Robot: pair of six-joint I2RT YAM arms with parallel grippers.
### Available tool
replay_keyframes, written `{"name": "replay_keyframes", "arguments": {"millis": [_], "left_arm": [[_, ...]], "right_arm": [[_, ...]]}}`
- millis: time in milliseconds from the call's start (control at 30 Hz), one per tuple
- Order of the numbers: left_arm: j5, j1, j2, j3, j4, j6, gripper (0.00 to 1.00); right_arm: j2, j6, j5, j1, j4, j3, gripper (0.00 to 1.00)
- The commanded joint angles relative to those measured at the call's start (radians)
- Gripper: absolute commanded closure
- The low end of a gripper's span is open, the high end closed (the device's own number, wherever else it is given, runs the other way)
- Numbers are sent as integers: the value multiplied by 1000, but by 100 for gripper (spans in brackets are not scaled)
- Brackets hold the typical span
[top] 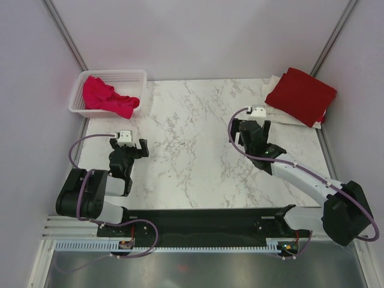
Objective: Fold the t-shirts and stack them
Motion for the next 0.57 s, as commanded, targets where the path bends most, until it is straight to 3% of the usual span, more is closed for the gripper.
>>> {"name": "replay_keyframes", "arguments": {"millis": [0, 133, 533], "left_arm": [[-34, 3, -12, -2, 87, 23, 0], [-37, 3, -12, -2, 89, 23, 0], [-39, 4, -11, -4, 90, 23, 0]], "right_arm": [[-17, 51, -116, -81, 13, 30, 2], [-36, 105, -239, -86, 48, 1, 2], [-169, 66, -249, -87, 59, -65, 2]]}}
